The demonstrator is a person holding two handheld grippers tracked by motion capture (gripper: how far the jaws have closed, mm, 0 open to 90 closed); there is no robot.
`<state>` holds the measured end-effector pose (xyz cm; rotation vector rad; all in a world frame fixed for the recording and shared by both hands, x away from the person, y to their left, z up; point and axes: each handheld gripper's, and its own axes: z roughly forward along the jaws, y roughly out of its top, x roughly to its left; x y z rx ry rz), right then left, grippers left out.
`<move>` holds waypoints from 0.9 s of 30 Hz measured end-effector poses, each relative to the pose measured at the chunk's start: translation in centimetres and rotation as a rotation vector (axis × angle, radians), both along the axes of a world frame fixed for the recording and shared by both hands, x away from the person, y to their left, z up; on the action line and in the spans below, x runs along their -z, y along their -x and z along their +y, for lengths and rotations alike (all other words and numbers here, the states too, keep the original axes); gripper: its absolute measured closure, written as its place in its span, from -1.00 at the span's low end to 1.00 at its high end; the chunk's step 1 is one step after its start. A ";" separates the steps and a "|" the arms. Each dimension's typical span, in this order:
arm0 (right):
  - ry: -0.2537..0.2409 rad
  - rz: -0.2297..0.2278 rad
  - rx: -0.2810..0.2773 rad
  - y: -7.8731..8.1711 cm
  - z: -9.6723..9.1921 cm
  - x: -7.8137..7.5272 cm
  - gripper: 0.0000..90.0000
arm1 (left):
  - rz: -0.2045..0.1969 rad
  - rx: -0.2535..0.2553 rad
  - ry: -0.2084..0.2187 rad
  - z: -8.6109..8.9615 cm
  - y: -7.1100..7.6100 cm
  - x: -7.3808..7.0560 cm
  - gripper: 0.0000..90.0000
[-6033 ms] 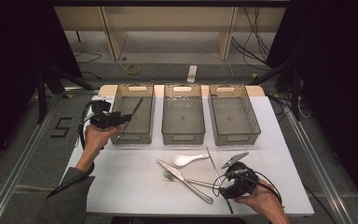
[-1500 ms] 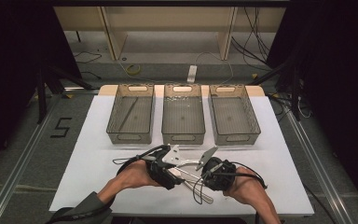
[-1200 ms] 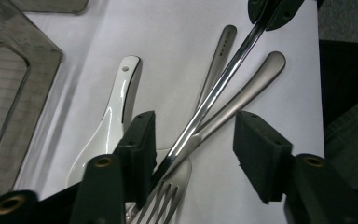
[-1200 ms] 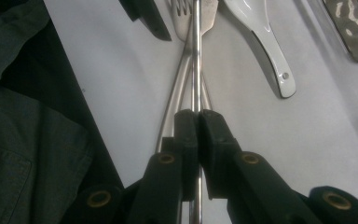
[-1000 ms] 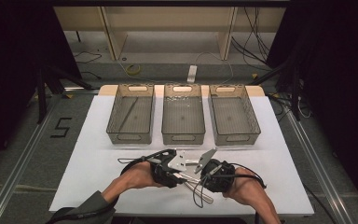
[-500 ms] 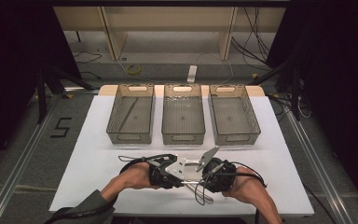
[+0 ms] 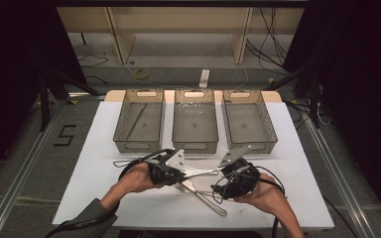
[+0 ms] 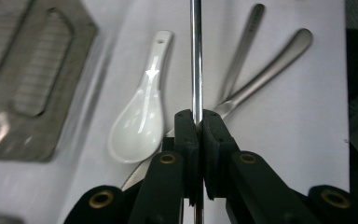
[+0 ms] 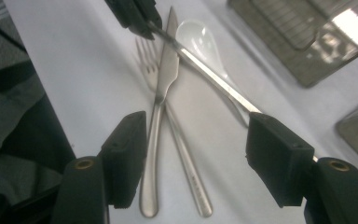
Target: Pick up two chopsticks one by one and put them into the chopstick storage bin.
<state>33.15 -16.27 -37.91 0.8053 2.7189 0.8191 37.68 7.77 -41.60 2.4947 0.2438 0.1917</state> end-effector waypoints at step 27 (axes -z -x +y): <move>-0.158 -0.052 0.132 -0.7 -1.2 3.0 -0.33 | 0.056 -0.428 0.225 7.8 -4.0 -2.4 0.90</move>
